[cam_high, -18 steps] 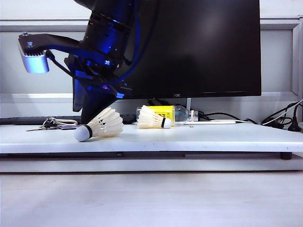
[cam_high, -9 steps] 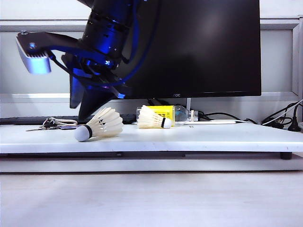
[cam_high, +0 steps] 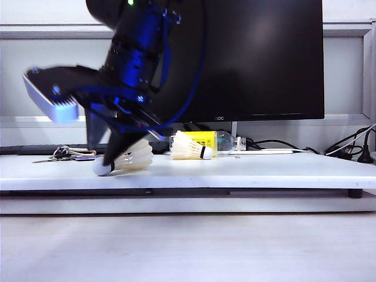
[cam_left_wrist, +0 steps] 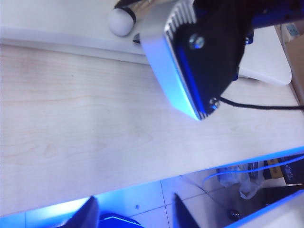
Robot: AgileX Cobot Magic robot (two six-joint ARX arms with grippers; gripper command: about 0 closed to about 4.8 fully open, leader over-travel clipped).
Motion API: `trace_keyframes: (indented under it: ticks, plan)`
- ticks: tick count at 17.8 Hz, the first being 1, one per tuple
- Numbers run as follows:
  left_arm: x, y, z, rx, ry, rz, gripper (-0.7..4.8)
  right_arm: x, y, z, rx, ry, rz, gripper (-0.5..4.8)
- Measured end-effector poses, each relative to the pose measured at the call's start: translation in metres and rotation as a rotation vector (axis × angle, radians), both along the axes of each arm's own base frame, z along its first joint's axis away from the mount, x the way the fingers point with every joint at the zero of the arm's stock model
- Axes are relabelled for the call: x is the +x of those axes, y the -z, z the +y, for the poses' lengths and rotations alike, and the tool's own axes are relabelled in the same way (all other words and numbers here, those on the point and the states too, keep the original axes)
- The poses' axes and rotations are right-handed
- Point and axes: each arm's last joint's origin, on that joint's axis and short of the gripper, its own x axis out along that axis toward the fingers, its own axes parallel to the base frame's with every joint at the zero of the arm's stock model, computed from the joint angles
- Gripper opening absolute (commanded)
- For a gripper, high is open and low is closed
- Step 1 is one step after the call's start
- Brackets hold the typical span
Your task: Stack the badminton balls on the table vertically.
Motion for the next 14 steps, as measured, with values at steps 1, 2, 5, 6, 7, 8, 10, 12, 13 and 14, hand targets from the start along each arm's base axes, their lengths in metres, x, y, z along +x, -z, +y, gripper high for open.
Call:
trace_keyframes:
  ticks: [1, 2, 5, 6, 7, 8, 10, 12, 13, 14]
  plan:
    - [0.0, 0.0, 0.0, 0.0, 0.001, 0.0, 2.06, 0.0, 0.0, 0.0, -0.002, -0.002, -0.006, 1.98]
    - [0.0, 0.0, 0.0, 0.0, 0.001, 0.0, 2.06, 0.001, -0.001, 0.0, 0.001, -0.006, -0.012, 1.98]
    - [0.0, 0.0, 0.0, 0.0, 0.001, 0.0, 2.05, 0.003, 0.0, 0.0, 0.01, -0.013, -0.006, 1.98]
    - [0.0, 0.0, 0.0, -0.001, 0.001, 0.0, 2.06, 0.004, 0.002, 0.0, 0.009, -0.013, -0.004, 1.98]
    - [0.0, 0.0, 0.0, -0.001, 0.003, 0.001, 2.05, 0.006, 0.007, 0.0, 0.003, -0.011, 0.0, 1.98]
    - [0.0, 0.0, 0.0, -0.001, 0.004, 0.002, 2.06, 0.007, 0.012, 0.001, -0.006, -0.008, 0.007, 1.98]
    - [0.0, 0.0, 0.0, -0.001, 0.005, 0.003, 2.06, 0.008, 0.014, 0.003, -0.001, -0.01, 0.003, 1.83]
    - [0.0, 0.0, 0.0, -0.002, 0.007, 0.004, 2.06, 0.009, 0.015, 0.004, 0.002, -0.01, 0.001, 1.17]
    - [0.0, 0.0, 0.0, -0.002, 0.007, 0.004, 2.06, 0.009, 0.015, 0.004, 0.003, -0.015, -0.005, 1.16]
    - [0.0, 0.0, 0.0, -0.001, 0.007, 0.005, 2.06, 0.01, 0.015, 0.004, 0.009, -0.015, -0.009, 1.16]
